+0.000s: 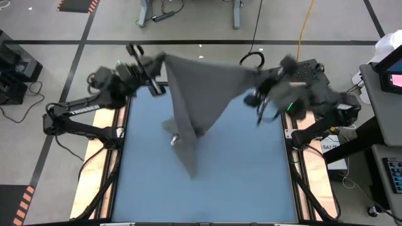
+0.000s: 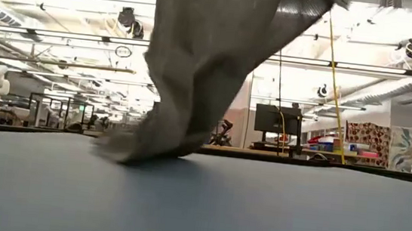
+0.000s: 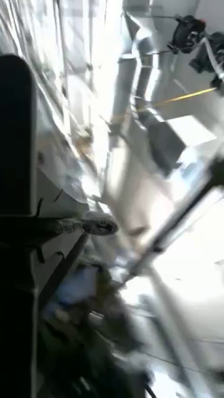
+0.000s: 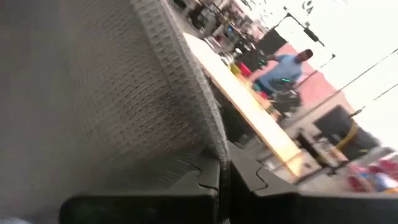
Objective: Roll towel
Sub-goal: Roll the gray towel
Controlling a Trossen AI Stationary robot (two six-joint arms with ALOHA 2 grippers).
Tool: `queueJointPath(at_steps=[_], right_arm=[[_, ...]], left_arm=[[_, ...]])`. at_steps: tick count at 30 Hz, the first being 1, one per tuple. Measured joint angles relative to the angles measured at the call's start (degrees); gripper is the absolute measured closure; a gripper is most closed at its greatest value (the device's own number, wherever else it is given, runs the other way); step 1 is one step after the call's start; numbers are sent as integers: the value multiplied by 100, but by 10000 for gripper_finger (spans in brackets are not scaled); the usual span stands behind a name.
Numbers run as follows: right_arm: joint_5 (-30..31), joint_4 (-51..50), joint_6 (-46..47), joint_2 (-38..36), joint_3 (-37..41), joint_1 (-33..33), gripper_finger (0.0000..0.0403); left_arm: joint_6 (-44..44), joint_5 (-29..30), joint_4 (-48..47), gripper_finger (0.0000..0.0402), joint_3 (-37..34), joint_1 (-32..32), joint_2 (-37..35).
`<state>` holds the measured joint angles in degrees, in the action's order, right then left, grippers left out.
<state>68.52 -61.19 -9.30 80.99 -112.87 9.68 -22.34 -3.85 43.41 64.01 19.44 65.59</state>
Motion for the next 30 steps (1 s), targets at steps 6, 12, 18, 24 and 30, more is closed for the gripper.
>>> queueJointPath(at_steps=[6, 12, 18, 24, 30], right_arm=[[-1113, 1868, -1983, 0, -1227, -583, 403], [-1446, 1904, -2167, -8, -1693, -175, 403], [-1346, 810, -1287, 80, -1684, 244, 403], [-1422, -250, -113, 186, -1684, 650, 403], [-1643, -645, 720, 193, -1684, 923, 403]], left_arm=[[1801, -1462, -609, 398, 1264, 926, 558], [2461, -2453, -1521, 398, 2459, 1024, 798], [2334, -2464, -3226, 398, 3234, 1135, 661], [1813, -2454, -5035, 398, 3368, 1135, 335], [1749, -2317, -5779, 398, 3366, 1128, 86]])
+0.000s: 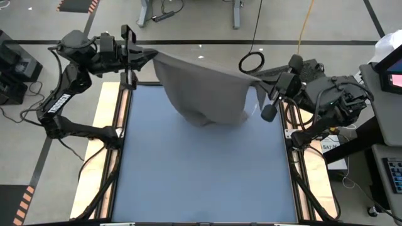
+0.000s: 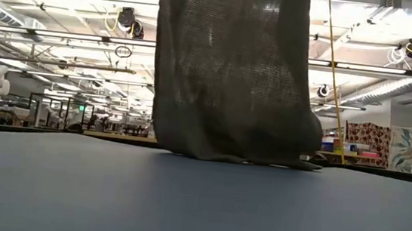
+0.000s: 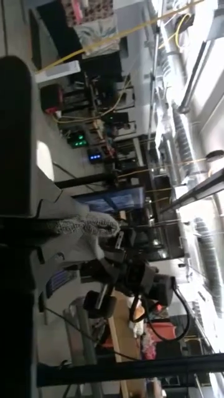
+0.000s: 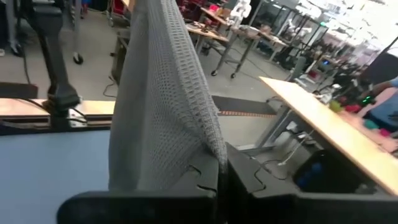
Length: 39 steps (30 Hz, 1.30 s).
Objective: Roll towel
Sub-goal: Roll the gray towel
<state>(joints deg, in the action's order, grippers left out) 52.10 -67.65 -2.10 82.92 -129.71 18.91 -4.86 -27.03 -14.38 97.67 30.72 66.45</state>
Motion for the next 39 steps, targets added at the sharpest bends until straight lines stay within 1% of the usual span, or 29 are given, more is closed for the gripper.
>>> queueJointPath(at_steps=[3, 7, 9, 11, 13, 14, 15, 17, 19, 21, 23, 24, 26, 29, 31, 35, 37, 39], right_arm=[[15, -12, 108, 4, 0, 38, 403], [13, 126, 82, 14, 0, 34, 403], [-381, 253, 222, 28, 0, 72, 403], [-1025, 320, 443, 32, -4, 159, 403], [-1629, 292, 644, 34, -4, 296, 403], [-1833, 264, 727, 35, -4, 349, 403], [-1904, 242, 773, 48, -4, 393, 403], [-1756, 206, 749, 72, -4, 427, 403], [-1322, 89, 603, 76, -4, 385, 403], [-791, 40, 279, 76, -4, 214, 403], [-425, 56, -157, 88, -11, -70, 403], [-358, 87, -411, 96, -11, -260, 403], [-374, 250, -887, 116, -9, -684, 403], [-644, 767, -1594, 119, -4, -1473, 403], [-1108, 1265, -2161, 109, -4, -2086, 403], [-2096, 2549, -3088, 120, -2, -3278, 403], [-2622, 3157, -3393, 120, -1, -3785, 403], [-3190, 3683, -3587, 122, 2, -4175, 403]], left_arm=[[5, 46, -207, 398, 0, -4, -30], [78, 259, -286, 398, 0, -4, -26], [306, 205, -249, 398, 0, -10, -28], [529, -198, -248, 398, 0, -70, -28], [755, -798, -248, 398, 0, -125, -32], [880, -1060, -238, 398, 0, -138, -37], [930, -1161, -232, 398, 0, -154, -40], [874, -1148, -249, 398, 0, -161, -37], [605, -963, -248, 398, -15, -160, -2], [209, -652, -252, 398, -44, -155, 45], [-138, -143, -242, 398, -48, -141, 113], [-320, 116, -176, 398, -49, -125, 153], [-622, 547, 132, 398, -50, -38, 249], [-898, 1040, 863, 398, -50, 189, 436], [-943, 1237, 1460, 398, -50, 398, 608], [-909, 1247, 2669, 398, 15, 958, 1055], [-909, 1072, 3124, 398, 157, 1210, 1308], [-916, 691, 3632, 398, 327, 1433, 1564]])
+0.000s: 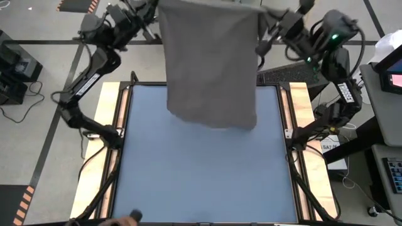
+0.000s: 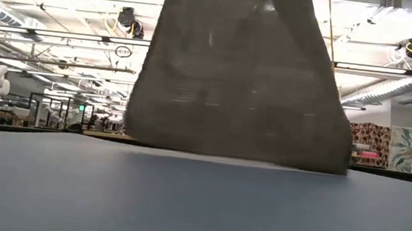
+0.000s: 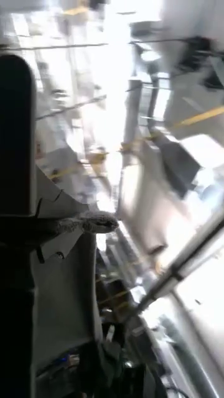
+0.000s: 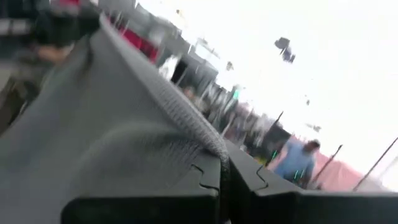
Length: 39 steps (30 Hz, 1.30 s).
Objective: Roll towel
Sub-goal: Roll the gray towel
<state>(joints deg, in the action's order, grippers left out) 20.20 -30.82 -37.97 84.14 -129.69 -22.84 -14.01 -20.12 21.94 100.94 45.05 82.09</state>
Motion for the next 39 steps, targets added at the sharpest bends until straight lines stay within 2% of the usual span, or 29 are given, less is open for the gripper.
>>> queueJointPath(at_steps=[2, 5, 9, 13, 21, 25, 28, 31, 35, 39], right_arm=[[-493, 449, -48, 7, 0, -271, 403], [-955, 799, 104, 13, 2, -475, 403], [-1015, 326, 470, -61, 2, -414, 403], [-989, -747, 1262, -213, -2, -138, 403], [-991, -2755, 2834, -379, -7, 763, 403], [-1220, -3173, 3476, -383, -13, 1265, 403], [-1597, -3350, 3956, -348, -11, 1636, 403], [-1693, -3496, 4264, -279, -11, 2050, 403], [-1697, -3626, 4546, -132, -11, 2515, 403], [-1685, -3777, 4748, 29, -11, 2932, 403]], left_arm=[[-4, -385, 562, 398, 198, 170, 263], [251, -536, 1082, 398, 575, 263, 579], [1026, -801, 627, 398, 1011, 287, 642], [1505, -1312, -544, 398, 1102, 294, 305], [1801, -2543, -4086, 398, 1106, 189, -579], [1471, -2593, -5476, 398, 1106, 5, -937], [1343, -2594, -6204, 398, 1106, -84, -1178], [1347, -2596, -6920, 398, 1106, -222, -1357], [1179, -2596, -7737, 398, 1106, -433, -1508], [1175, -2596, -8128, 398, 889, -709, -1659]])
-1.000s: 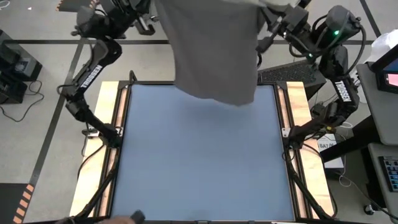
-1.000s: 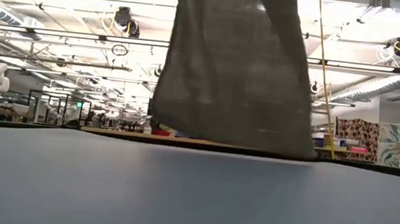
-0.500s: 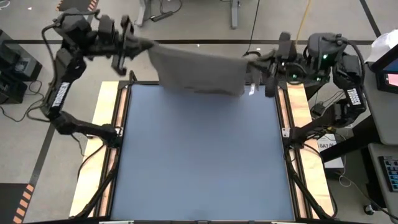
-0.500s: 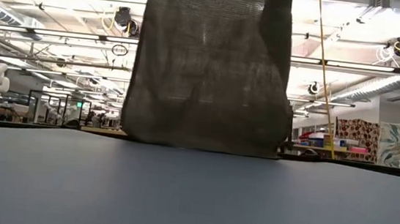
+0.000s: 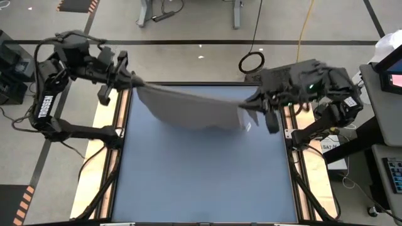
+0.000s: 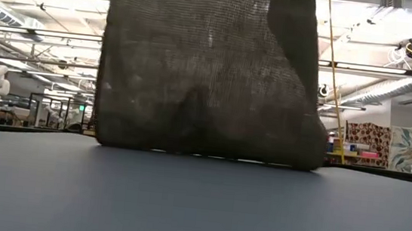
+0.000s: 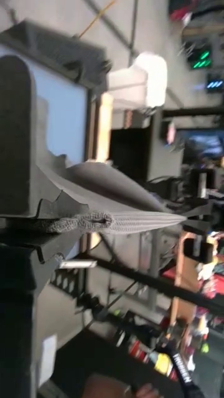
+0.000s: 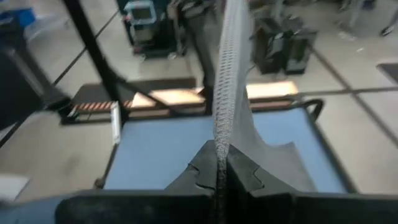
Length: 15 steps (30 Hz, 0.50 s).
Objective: Roll towel
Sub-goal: Roll the gray towel
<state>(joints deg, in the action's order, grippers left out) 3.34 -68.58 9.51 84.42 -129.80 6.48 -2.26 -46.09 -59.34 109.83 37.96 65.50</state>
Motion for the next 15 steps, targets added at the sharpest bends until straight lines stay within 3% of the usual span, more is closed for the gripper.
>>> queueJointPath(at_steps=[10, 15], right_arm=[[71, -1130, 541, 645, 0, 719, 403], [429, -1628, 909, 997, 0, 1120, 403]], left_arm=[[43, 31, -317, 398, -1481, -969, -303], [178, 421, -227, 398, -2491, -1636, -477]])
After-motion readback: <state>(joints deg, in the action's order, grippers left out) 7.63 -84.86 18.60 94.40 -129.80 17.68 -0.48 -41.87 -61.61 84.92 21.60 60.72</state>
